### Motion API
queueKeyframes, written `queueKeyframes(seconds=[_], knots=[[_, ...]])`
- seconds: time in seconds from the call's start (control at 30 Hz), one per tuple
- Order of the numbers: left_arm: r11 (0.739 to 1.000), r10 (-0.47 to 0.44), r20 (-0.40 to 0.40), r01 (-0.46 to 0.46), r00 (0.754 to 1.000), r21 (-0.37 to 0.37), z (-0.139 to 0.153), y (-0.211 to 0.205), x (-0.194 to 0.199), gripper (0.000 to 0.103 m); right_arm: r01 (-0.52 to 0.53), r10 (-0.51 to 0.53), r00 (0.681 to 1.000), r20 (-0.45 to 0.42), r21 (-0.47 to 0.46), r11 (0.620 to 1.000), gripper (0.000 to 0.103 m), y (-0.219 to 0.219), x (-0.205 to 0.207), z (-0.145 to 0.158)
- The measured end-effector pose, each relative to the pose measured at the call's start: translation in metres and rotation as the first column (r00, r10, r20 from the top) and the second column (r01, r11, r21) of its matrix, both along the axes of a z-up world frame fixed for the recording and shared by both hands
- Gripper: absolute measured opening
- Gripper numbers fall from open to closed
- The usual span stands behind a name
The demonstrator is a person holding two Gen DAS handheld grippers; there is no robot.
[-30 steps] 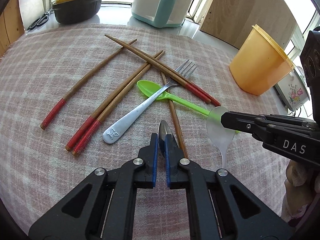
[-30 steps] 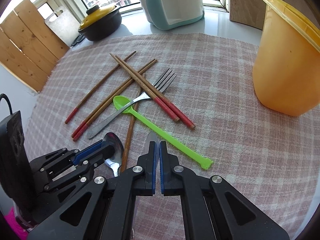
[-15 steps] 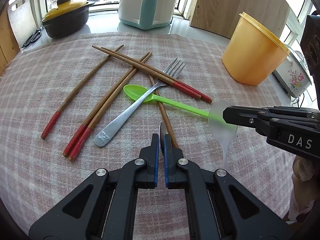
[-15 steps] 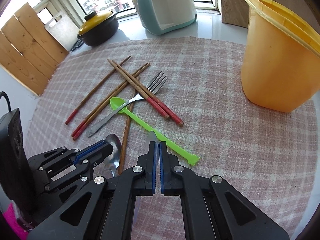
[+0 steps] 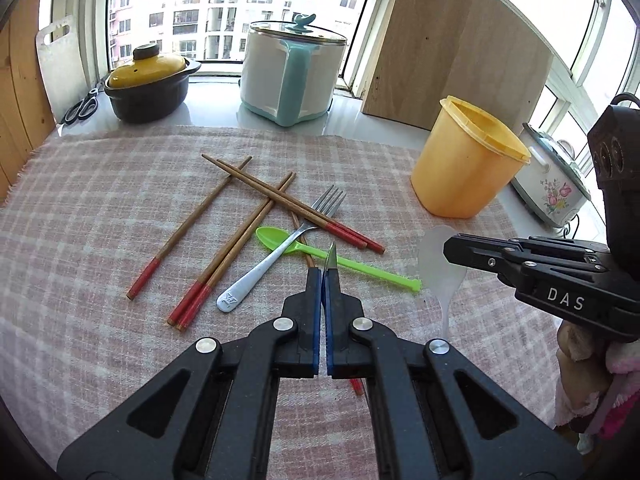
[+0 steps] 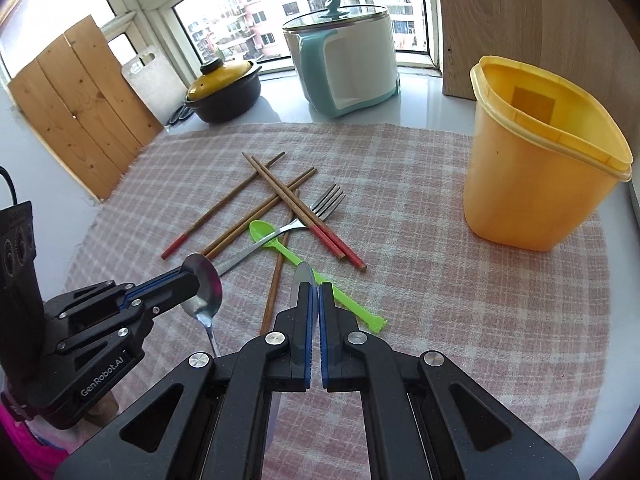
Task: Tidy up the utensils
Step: 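Carry the steel spoon in the left tool over the yellow bin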
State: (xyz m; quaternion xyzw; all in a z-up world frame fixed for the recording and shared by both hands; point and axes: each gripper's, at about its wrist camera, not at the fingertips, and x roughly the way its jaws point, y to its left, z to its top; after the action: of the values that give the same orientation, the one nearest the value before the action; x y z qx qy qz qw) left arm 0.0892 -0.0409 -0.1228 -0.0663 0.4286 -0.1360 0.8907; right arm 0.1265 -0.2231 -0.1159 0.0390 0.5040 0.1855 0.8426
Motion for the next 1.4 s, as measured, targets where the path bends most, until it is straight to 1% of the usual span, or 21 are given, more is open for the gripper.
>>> queueKeyframes(seconds=[0.23, 0.43, 0.6, 0.73, 1.17, 1.4], knots=[[1.0, 0.003, 0.081, -0.003, 0.997, -0.002, 0.028, 0.003, -0.006, 0.0, -0.005, 0.008, 0.995, 0.097, -0.031, 1.0, 0.001, -0.003, -0.011, 0.028], [1.0, -0.008, 0.121, 0.011, 0.993, -0.027, 0.049, 0.001, -0.007, 0.0, 0.0, 0.007, 0.986, 0.165, -0.044, 0.999, 0.001, -0.007, -0.017, 0.051], [0.998, -0.022, 0.153, 0.03, 0.988, -0.057, 0.067, -0.007, 0.0, 0.0, 0.018, -0.008, 0.978, 0.208, -0.046, 0.999, 0.001, -0.018, -0.017, 0.07], [0.997, -0.021, 0.183, 0.034, 0.983, -0.07, 0.078, -0.016, 0.01, 0.0, 0.05, -0.037, 0.971, 0.236, -0.05, 0.997, 0.001, -0.032, -0.013, 0.08], [0.993, -0.086, 0.292, 0.105, 0.953, -0.052, 0.127, -0.072, 0.056, 0.0, 0.176, -0.154, 0.936, 0.317, -0.041, 0.984, 0.001, -0.1, 0.019, 0.116], [0.992, -0.101, 0.321, 0.121, 0.942, -0.042, 0.142, -0.104, 0.086, 0.0, 0.231, -0.193, 0.911, 0.365, -0.064, 0.971, 0.001, -0.13, 0.045, 0.131]])
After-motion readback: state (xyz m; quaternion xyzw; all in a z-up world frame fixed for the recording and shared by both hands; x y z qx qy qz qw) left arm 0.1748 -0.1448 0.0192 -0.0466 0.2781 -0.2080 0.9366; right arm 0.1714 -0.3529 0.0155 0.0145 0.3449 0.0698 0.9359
